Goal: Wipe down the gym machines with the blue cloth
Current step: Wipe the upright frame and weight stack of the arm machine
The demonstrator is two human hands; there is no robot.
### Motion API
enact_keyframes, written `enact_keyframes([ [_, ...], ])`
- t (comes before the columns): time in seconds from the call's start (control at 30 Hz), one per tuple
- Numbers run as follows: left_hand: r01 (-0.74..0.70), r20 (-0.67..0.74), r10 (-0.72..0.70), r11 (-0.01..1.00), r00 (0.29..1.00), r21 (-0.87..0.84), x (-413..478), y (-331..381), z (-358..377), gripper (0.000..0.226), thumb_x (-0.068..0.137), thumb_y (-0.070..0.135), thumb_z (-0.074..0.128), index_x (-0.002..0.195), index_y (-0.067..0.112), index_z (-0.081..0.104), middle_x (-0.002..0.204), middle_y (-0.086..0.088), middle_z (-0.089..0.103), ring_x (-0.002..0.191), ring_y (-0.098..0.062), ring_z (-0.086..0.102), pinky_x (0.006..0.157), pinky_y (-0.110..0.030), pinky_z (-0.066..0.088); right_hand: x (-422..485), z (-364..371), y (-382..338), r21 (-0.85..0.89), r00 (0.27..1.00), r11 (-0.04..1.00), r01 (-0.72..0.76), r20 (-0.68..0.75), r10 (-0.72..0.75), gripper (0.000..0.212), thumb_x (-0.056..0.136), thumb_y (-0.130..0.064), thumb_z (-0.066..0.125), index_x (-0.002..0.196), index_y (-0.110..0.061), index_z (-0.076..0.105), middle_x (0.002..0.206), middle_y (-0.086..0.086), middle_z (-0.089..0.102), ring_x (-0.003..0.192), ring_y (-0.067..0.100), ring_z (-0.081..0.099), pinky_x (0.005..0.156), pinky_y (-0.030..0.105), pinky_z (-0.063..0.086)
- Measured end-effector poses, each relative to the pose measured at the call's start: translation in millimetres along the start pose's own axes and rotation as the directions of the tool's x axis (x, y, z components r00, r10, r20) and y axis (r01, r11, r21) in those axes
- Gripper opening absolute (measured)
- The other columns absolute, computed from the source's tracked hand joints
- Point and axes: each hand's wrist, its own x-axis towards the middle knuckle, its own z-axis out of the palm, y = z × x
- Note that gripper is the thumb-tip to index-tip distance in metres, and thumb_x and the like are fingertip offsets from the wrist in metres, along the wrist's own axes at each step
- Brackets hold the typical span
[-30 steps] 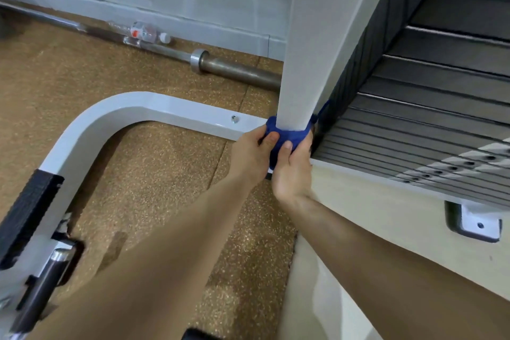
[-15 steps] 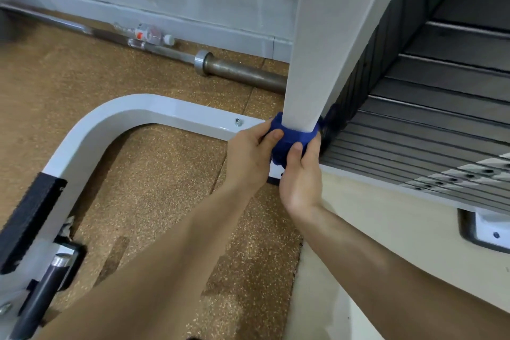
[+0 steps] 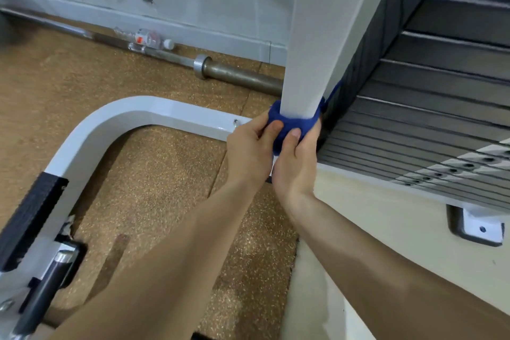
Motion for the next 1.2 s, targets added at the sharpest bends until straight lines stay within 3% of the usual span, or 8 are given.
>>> enact_keyframes([
  [0.1, 0.154, 0.014, -0.157, 0.981, 0.987, 0.117, 3, -31, 14, 0.029, 0.096, 0.022, 0.064, 0.067, 0.028, 0.062, 0.059, 0.014, 0.064, 0.054, 0.002, 0.053, 0.060, -0.022, 0.042, 5, -2, 40, -0.196, 0.995, 0.976, -0.099, 0.004, 0.101, 0.044, 0.109, -0.023, 0.033, 0.153, -0.029, 0.029, 0.137, 0.001, 0.058, 0.116, 0.018, 0.058, 0.092, 0.022, 0.042],
  [0.17, 0.232, 0.038, -0.243, 0.955, 0.969, 0.182, 7, -50, 21, 0.023, 0.093, 0.025, 0.068, 0.070, 0.021, 0.067, 0.062, 0.008, 0.068, 0.058, -0.005, 0.059, 0.063, -0.028, 0.048, 9, -5, 59, -0.297, 0.988, 0.943, -0.152, -0.007, 0.157, 0.044, 0.108, -0.024, 0.034, 0.153, -0.024, 0.033, 0.134, 0.003, 0.060, 0.112, 0.022, 0.058, 0.080, 0.017, 0.034],
  [0.37, 0.335, 0.042, -0.356, 0.909, 0.933, 0.248, 12, -77, 37, 0.011, 0.086, 0.027, 0.073, 0.082, 0.018, 0.076, 0.070, 0.004, 0.073, 0.072, -0.019, 0.071, 0.074, -0.044, 0.059, 14, -8, 85, -0.460, 0.976, 0.864, -0.203, -0.020, 0.218, 0.049, 0.107, -0.024, 0.038, 0.155, -0.024, 0.030, 0.125, 0.009, 0.065, 0.112, 0.030, 0.060, 0.072, 0.019, 0.029],
  [0.5, 0.311, 0.037, -0.329, 0.920, 0.944, 0.237, 8, -66, 31, 0.013, 0.090, 0.026, 0.070, 0.087, 0.017, 0.078, 0.074, 0.001, 0.075, 0.073, -0.018, 0.071, 0.076, -0.043, 0.057, 14, -11, 72, -0.411, 0.977, 0.890, -0.196, -0.005, 0.213, 0.045, 0.107, -0.019, 0.036, 0.152, -0.024, 0.037, 0.123, 0.009, 0.066, 0.109, 0.029, 0.060, 0.072, 0.019, 0.030],
  [0.77, 0.236, 0.085, -0.257, 0.951, 0.963, 0.197, -2, 38, -17, 0.019, 0.083, 0.026, 0.080, 0.100, 0.019, 0.079, 0.084, 0.008, 0.076, 0.074, -0.003, 0.071, 0.074, -0.026, 0.060, -7, -35, -9, -0.324, 0.979, 0.938, -0.126, 0.113, 0.171, 0.046, 0.107, -0.025, 0.037, 0.152, -0.031, 0.037, 0.135, 0.003, 0.061, 0.118, 0.024, 0.059, 0.104, 0.039, 0.046],
  [0.87, 0.170, 0.087, -0.210, 0.927, 0.974, 0.336, -19, 72, -25, 0.031, 0.077, 0.031, 0.085, 0.105, 0.025, 0.073, 0.090, 0.009, 0.074, 0.081, -0.008, 0.070, 0.075, -0.028, 0.058, -20, -59, -42, -0.398, 0.962, 0.911, -0.103, 0.192, 0.193, 0.027, 0.105, -0.021, 0.041, 0.124, -0.019, 0.059, 0.117, 0.005, 0.067, 0.106, 0.028, 0.063, 0.093, 0.041, 0.051],
  [0.97, 0.131, 0.147, -0.199, 0.918, 0.969, 0.375, -39, 105, -32, 0.037, 0.080, 0.031, 0.082, 0.112, 0.031, 0.065, 0.094, 0.007, 0.070, 0.080, -0.010, 0.068, 0.071, -0.027, 0.058, -34, -86, -81, -0.408, 0.956, 0.910, -0.070, 0.233, 0.178, 0.019, 0.102, -0.017, 0.046, 0.094, -0.018, 0.063, 0.091, 0.005, 0.068, 0.086, 0.027, 0.063, 0.074, 0.036, 0.049],
  [1.2, 0.019, 0.388, -0.211, 0.896, 0.897, 0.443, -77, 197, -48, 0.013, 0.084, 0.035, 0.078, 0.092, 0.036, 0.068, 0.084, 0.000, 0.074, 0.076, -0.020, 0.073, 0.072, -0.043, 0.063, -66, -173, -170, -0.472, 0.934, 0.881, 0.018, 0.323, 0.154, 0.018, 0.096, -0.028, 0.064, 0.082, -0.019, 0.070, 0.076, -0.001, 0.070, 0.068, 0.013, 0.060, 0.058, 0.021, 0.043],
])
